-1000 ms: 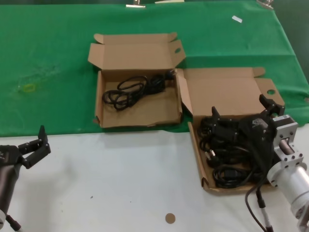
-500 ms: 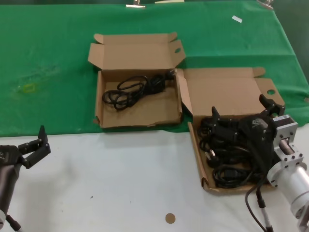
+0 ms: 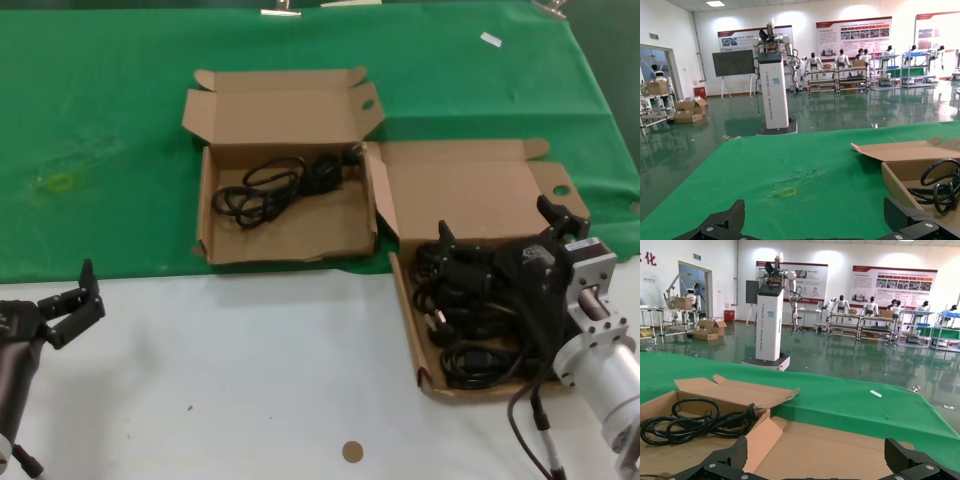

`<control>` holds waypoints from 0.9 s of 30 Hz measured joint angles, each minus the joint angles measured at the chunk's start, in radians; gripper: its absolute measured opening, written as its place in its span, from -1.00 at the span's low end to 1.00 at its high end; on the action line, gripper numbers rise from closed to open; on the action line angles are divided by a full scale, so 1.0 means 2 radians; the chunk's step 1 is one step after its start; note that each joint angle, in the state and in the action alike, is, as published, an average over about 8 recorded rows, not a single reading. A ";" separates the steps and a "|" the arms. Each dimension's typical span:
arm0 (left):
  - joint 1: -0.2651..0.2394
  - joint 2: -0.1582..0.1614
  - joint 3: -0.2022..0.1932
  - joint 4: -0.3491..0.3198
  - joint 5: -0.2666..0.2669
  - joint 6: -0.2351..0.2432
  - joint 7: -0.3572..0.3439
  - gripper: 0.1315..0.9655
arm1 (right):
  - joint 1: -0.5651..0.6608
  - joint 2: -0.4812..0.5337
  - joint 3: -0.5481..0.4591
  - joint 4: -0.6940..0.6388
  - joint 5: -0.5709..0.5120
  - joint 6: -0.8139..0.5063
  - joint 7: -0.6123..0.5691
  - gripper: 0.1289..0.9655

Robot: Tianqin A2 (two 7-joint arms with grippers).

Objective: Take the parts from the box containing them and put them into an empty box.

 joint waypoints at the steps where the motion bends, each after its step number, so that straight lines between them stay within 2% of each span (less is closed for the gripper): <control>1: 0.000 0.000 0.000 0.000 0.000 0.000 0.000 1.00 | 0.000 0.000 0.000 0.000 0.000 0.000 0.000 1.00; 27: 0.000 0.000 0.000 0.000 0.000 0.000 0.000 1.00 | 0.000 0.000 0.000 0.000 0.000 0.000 0.000 1.00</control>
